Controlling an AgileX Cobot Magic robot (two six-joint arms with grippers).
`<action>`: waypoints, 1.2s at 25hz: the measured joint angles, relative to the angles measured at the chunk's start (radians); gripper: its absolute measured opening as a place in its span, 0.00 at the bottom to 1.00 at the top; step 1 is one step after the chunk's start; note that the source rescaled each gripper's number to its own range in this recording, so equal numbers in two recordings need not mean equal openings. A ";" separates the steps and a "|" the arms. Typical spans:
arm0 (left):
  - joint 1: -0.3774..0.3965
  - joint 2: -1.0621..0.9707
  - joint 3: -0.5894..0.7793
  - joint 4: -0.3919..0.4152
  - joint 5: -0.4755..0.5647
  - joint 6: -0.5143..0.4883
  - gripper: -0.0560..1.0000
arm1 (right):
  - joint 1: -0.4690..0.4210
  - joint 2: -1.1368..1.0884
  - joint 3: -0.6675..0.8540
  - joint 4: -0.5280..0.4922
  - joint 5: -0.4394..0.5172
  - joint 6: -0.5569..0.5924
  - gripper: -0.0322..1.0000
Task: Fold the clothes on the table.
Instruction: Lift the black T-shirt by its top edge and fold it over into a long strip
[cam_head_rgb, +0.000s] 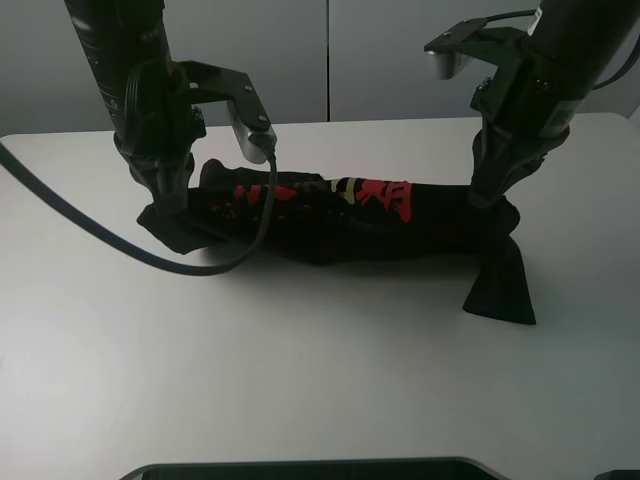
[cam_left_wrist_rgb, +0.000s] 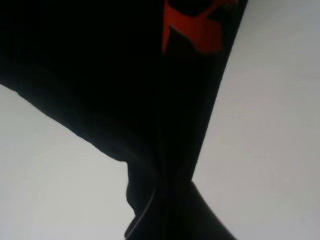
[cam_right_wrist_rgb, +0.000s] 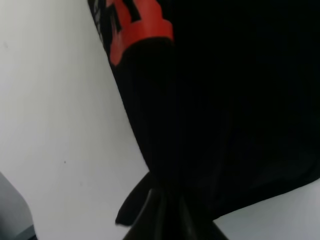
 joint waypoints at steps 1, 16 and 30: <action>0.000 0.000 0.011 0.006 0.002 0.001 0.06 | 0.000 0.000 0.008 0.000 0.000 0.000 0.06; -0.002 -0.010 0.021 0.195 -0.020 -0.072 0.06 | 0.000 -0.001 0.014 -0.048 -0.170 -0.001 0.06; -0.003 -0.010 -0.194 0.840 -0.419 -0.399 0.06 | 0.000 -0.001 -0.144 -0.330 -0.573 0.037 0.06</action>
